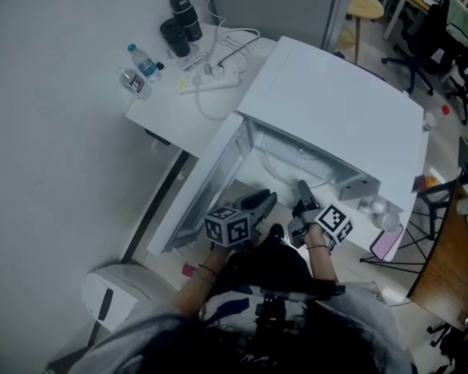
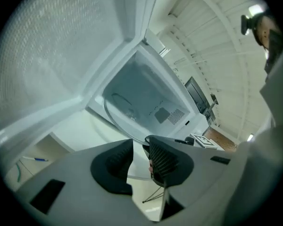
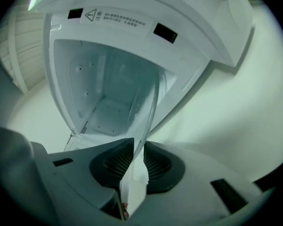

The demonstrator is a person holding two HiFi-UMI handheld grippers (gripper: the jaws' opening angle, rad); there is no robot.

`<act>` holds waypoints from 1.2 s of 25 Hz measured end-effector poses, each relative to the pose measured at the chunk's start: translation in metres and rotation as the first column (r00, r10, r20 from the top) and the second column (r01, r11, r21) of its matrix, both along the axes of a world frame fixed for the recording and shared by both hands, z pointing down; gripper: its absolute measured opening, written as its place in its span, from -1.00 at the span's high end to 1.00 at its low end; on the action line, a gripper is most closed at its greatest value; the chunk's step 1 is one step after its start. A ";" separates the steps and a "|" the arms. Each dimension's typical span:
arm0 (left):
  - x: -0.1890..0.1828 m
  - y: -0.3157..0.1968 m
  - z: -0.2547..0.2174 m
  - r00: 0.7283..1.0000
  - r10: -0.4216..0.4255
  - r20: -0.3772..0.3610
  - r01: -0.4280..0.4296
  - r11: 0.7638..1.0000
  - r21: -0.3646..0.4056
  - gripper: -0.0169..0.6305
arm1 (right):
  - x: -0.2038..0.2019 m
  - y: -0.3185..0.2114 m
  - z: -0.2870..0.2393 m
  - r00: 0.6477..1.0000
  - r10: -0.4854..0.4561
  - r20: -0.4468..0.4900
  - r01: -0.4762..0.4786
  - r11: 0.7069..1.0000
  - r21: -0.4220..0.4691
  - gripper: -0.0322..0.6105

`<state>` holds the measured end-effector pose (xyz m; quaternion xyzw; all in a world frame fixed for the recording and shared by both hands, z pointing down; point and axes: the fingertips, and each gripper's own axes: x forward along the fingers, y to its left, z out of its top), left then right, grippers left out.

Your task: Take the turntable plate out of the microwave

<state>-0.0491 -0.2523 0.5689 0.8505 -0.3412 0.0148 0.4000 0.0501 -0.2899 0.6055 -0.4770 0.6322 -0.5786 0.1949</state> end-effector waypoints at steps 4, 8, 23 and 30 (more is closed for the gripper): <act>0.015 0.000 0.017 0.999 0.036 -0.031 -0.037 0.997 -0.062 0.60 | 0.008 0.013 -0.001 0.998 -0.027 -0.051 0.029 0.999 0.038 0.70; 0.025 -0.006 0.022 0.996 0.034 -0.087 -0.044 0.992 -0.115 0.57 | 0.011 0.026 -0.004 0.998 -0.035 -0.052 0.037 0.999 0.039 0.70; 0.037 -0.065 0.035 0.923 -0.157 -0.351 0.067 0.965 -0.255 0.55 | 0.013 0.055 -0.001 0.987 -0.113 -0.113 0.115 0.993 0.015 0.72; 0.045 -0.062 0.039 0.869 -0.205 -0.451 0.041 0.937 -0.347 0.83 | 0.015 0.057 -0.004 0.977 -0.157 -0.143 0.163 0.986 0.031 0.67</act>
